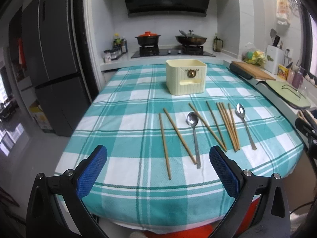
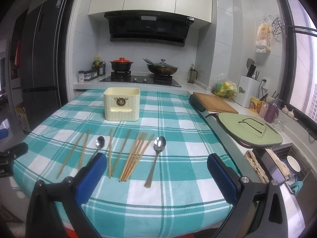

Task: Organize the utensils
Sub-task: 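Move the right tool toward a steel spoon while the left tool approaches a wooden chopstick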

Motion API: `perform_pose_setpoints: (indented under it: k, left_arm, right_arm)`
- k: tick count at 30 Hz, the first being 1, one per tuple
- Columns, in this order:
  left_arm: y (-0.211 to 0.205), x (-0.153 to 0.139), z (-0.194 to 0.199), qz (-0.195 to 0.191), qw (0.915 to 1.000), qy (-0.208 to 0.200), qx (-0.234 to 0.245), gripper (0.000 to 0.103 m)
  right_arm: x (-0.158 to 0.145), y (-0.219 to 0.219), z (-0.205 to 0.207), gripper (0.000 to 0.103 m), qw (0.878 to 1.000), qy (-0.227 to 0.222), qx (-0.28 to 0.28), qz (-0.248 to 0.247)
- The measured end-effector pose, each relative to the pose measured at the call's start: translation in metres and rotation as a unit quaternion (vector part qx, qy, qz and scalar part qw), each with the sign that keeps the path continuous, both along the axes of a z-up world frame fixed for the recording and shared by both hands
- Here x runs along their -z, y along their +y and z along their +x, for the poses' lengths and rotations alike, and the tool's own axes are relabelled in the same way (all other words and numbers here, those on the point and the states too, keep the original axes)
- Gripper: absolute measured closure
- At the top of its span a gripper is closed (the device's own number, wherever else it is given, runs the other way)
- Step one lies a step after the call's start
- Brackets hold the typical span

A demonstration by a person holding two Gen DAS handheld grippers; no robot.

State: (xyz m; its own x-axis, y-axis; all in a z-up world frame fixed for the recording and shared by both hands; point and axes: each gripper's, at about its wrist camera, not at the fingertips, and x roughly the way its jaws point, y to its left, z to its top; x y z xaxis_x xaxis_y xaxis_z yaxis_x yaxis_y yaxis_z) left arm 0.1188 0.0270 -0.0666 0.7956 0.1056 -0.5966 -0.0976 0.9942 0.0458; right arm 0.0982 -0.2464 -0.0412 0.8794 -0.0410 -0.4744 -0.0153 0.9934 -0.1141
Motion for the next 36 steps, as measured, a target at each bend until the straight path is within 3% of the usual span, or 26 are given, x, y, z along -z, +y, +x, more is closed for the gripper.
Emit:
perform_pose_setpoints:
  k: [10, 23, 28, 32, 36]
  left_arm:
    - [0.008, 0.032, 0.039, -0.001, 0.9983, 0.057, -0.013, 0.000]
    - [0.015, 0.064, 0.070, -0.004, 0.9935, 0.110, -0.031, 0.000]
    - [0.030, 0.070, 0.073, -0.071, 0.9922, 0.098, -0.031, 0.000]
    - [0.045, 0.083, 0.084, -0.080, 0.9878, 0.121, -0.058, 0.000]
    - [0.063, 0.095, 0.093, -0.122, 0.9828, 0.132, -0.044, 0.000]
  right_arm:
    - [0.043, -0.017, 0.047, 0.000, 0.995, 0.090, 0.038, -0.030]
    - [0.067, -0.023, 0.074, 0.000, 0.990, 0.134, 0.047, -0.025]
    - [0.075, -0.021, 0.080, 0.000, 0.988, 0.144, 0.041, -0.020]
    - [0.080, -0.025, 0.082, 0.000, 0.988, 0.149, 0.020, 0.025]
    - [0.085, -0.030, 0.082, 0.000, 0.987, 0.148, 0.007, 0.058]
